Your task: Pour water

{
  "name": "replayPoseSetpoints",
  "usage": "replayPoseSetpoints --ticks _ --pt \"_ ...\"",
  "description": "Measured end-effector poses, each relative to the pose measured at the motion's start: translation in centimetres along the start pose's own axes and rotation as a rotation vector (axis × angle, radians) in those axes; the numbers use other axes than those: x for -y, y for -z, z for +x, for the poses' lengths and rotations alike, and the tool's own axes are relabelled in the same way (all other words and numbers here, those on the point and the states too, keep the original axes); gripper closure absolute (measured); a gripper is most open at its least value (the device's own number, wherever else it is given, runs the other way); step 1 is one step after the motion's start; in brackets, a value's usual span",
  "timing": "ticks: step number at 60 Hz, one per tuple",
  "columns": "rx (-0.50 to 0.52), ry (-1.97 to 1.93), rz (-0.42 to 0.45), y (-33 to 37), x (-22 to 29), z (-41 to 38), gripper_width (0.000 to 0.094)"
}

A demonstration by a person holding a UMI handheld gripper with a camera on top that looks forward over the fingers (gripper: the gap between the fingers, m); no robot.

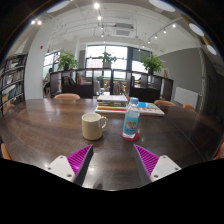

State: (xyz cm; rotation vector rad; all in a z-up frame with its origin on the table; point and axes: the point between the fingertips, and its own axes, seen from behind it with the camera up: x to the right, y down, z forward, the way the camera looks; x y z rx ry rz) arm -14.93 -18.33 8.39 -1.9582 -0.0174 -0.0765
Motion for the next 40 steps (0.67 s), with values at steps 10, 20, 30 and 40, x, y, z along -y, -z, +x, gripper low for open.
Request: replayPoseSetpoints --ticks 10,20,30,40 --pt "0.010 0.007 0.044 1.6 2.9 -1.5 0.0121" --pt "0.018 -0.013 0.083 2.8 5.2 -2.6 0.0124" --pt "0.014 -0.022 0.116 4.0 6.7 -2.8 0.0121" --pt "0.023 -0.031 0.116 4.7 7.4 -3.0 0.0123"
